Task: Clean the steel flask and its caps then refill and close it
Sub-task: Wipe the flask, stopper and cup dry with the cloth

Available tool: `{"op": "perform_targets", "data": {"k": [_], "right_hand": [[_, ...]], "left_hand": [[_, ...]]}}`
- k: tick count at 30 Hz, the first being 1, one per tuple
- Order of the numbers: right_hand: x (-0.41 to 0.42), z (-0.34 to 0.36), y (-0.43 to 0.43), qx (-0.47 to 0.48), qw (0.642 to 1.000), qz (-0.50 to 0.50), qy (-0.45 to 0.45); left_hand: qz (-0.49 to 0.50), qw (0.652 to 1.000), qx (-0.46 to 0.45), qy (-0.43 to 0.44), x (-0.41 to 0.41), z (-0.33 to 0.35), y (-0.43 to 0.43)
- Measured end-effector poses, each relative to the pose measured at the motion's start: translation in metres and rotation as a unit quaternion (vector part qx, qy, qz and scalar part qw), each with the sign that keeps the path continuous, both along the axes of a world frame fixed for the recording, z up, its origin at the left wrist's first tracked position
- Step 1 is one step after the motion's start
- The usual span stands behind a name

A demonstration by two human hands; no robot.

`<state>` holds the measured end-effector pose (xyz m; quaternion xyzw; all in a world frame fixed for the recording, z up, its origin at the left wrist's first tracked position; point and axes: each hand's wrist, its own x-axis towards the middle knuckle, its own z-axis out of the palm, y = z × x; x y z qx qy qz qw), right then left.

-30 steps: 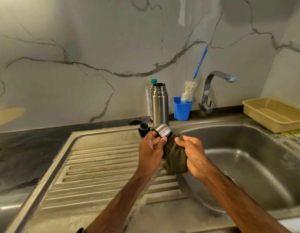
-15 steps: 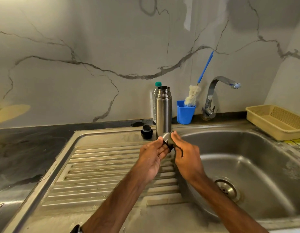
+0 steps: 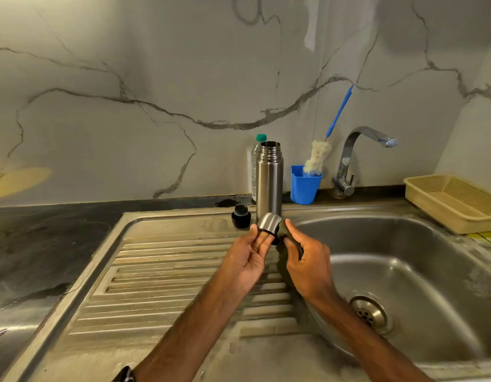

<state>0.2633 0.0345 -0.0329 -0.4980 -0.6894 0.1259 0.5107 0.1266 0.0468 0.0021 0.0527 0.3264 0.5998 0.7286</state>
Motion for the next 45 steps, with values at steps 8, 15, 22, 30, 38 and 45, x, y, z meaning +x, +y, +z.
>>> {"op": "perform_targets", "data": {"k": [8,15,22,30,38,45], "right_hand": [[-0.004,0.001,0.008,0.043,0.997,0.028,-0.056],[0.002,0.002,0.013,0.080,0.985,0.089,-0.123],[0.013,0.006,0.011,0.076,0.984,0.109,-0.116],[0.018,0.011,0.011,0.023,0.986,0.145,-0.080],[0.024,0.019,0.011,-0.016,0.988,0.141,-0.055],[0.038,0.016,0.028,-0.263,0.895,0.096,0.348]], "left_hand": [[0.037,0.993,0.044,0.107,0.016,-0.009,-0.006],[-0.010,0.930,0.197,0.309,0.007,-0.013,-0.004],[-0.044,0.813,0.320,0.484,-0.002,-0.010,0.003],[-0.118,0.680,0.383,0.614,-0.015,-0.013,0.016],[-0.120,0.635,0.393,0.654,-0.016,-0.011,0.014],[-0.149,0.730,0.380,0.548,-0.022,-0.009,0.010]]}}
